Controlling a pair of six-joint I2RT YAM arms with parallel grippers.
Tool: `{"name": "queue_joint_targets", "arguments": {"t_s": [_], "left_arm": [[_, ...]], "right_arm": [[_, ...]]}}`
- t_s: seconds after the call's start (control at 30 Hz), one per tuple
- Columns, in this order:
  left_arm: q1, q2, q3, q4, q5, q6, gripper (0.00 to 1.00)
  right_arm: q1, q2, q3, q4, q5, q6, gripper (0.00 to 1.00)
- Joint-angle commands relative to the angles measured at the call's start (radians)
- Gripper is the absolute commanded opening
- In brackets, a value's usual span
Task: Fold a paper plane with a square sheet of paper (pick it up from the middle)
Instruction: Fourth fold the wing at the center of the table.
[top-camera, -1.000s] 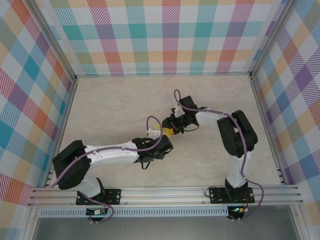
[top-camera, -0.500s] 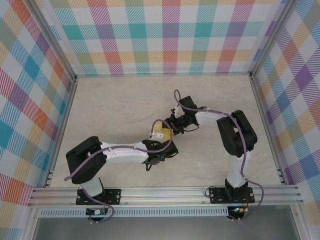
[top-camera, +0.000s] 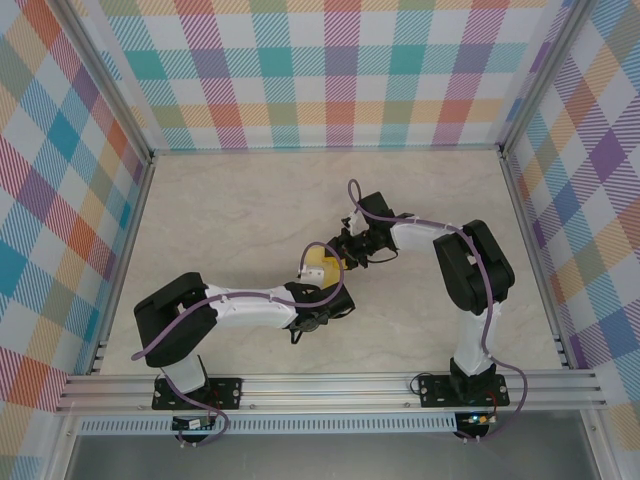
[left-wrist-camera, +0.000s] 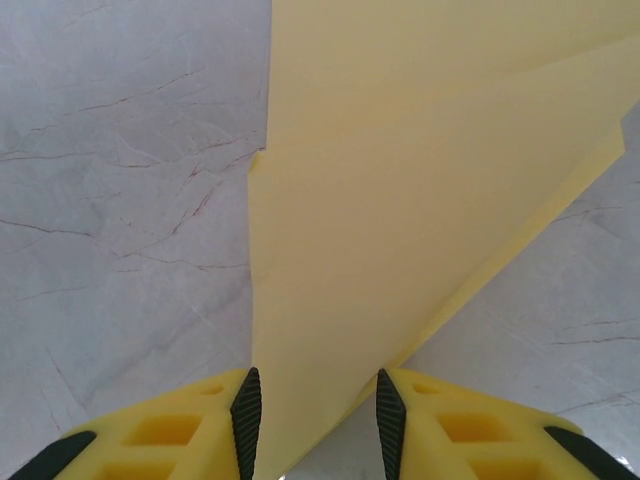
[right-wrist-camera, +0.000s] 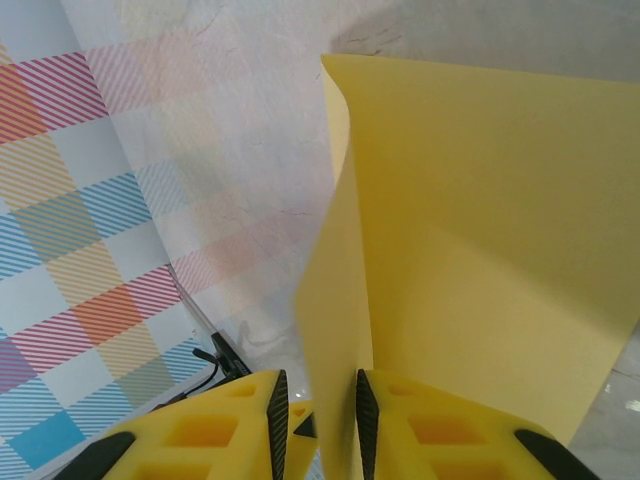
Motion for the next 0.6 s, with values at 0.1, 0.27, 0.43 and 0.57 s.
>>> {"name": "queue_joint_targets", "arguments": {"t_s": [0.1, 0.27, 0.43, 0.57], "left_arm": [[-0.016, -0.029, -0.032, 0.03, -0.022, -0.01, 0.46], [-0.016, -0.066, -0.07, 0.072, -0.01, 0.019, 0.5], [-0.016, -0.033, -0.049, 0.056, -0.018, 0.024, 0.45], [-0.016, -0.019, -0.033, 0.05, -0.03, 0.022, 0.4]], "right_arm": [[-0.005, 0.005, 0.031, -0.027, -0.021, 0.0, 0.21], [-0.004, 0.01, 0.032, -0.028, -0.017, 0.008, 0.17], [-0.005, 0.014, 0.031, -0.03, -0.016, 0.009, 0.17], [-0.005, 0.014, 0.031, -0.035, -0.013, 0.005, 0.17]]}}
